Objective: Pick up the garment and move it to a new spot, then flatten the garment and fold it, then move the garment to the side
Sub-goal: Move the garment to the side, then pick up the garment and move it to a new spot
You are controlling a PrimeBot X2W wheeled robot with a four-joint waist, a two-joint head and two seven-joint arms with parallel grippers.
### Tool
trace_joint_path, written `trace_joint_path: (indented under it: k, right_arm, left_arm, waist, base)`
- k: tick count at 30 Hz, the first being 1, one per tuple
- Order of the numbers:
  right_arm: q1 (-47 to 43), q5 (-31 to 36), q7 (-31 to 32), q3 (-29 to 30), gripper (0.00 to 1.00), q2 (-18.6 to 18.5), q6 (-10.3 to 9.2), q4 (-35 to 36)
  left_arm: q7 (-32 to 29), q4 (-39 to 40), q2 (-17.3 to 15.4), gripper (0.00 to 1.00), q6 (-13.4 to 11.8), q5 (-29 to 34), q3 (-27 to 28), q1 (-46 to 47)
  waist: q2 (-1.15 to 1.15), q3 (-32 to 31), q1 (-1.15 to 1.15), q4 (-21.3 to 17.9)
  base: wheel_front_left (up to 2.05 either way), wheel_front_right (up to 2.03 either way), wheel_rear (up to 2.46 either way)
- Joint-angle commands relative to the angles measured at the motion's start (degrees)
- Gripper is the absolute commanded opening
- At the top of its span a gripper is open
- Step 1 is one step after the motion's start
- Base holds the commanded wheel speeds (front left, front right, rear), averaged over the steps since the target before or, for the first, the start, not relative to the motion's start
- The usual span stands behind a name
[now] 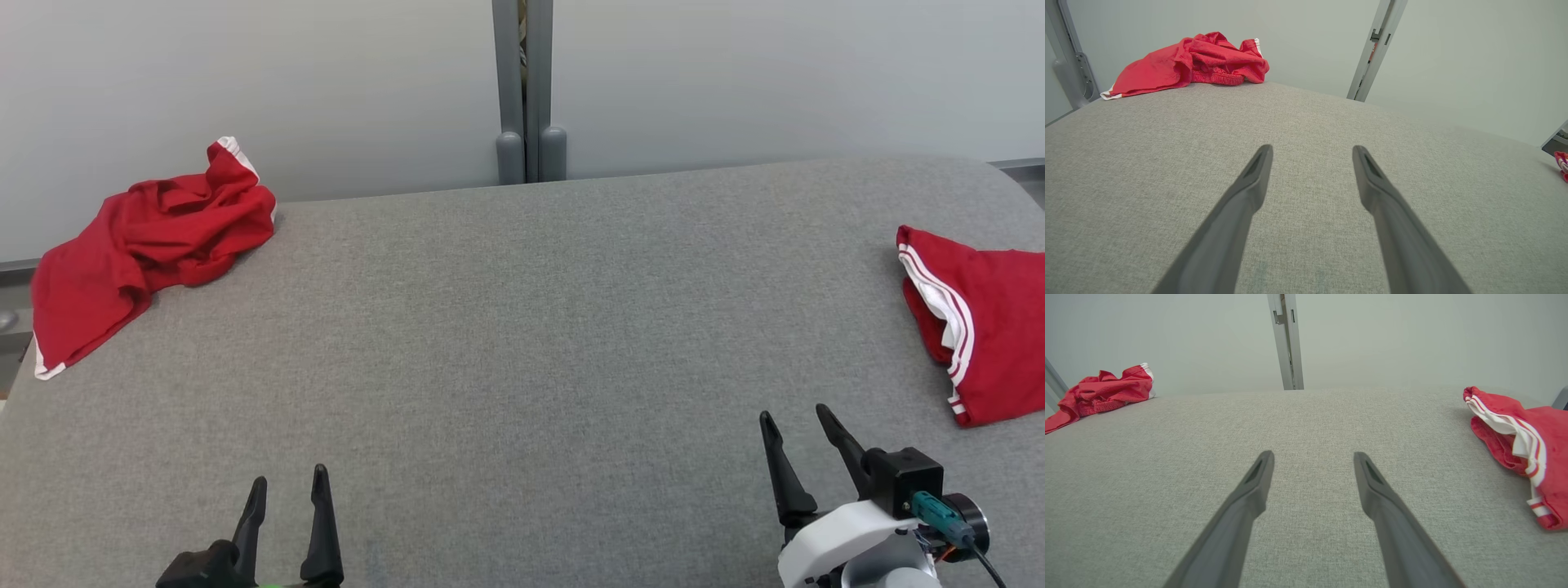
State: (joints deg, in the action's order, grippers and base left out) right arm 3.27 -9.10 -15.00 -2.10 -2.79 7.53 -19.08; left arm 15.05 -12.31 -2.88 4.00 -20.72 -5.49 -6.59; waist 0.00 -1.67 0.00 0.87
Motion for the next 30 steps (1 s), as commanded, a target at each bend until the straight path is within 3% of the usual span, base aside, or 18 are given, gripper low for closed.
trace_joint_path:
  k: [1, 20, 30]
  right_arm:
    - [-0.46, 0.03, -0.23, 0.06, 1.00, -0.24, -0.10, 0.36]
    - [-0.32, 0.61, -0.23, 2.21, 1.00, -0.22, -0.10, 0.68]
    - [-0.83, 0.42, -0.23, 2.43, 1.00, -0.21, -0.10, 1.15]
  left_arm:
    - [0.16, 0.24, -0.07, 1.00, -0.37, -0.20, -0.06, -0.15]
    - [0.15, -0.21, -0.05, 1.00, -0.11, -0.06, -0.54, 0.72]
    - [0.16, -0.54, -0.09, 1.00, 0.01, 0.99, -0.63, 2.62]
  waist:
    - [0.00, -0.12, 0.00, -0.06]
    - [0.00, -0.06, 0.00, 0.66]
    - [0.00, -0.16, 0.00, 7.34]
  base:
    - [0.00, 0.00, 0.00]
    - [0.00, 0.00, 0.00]
    - [0.00, 0.00, 0.00]
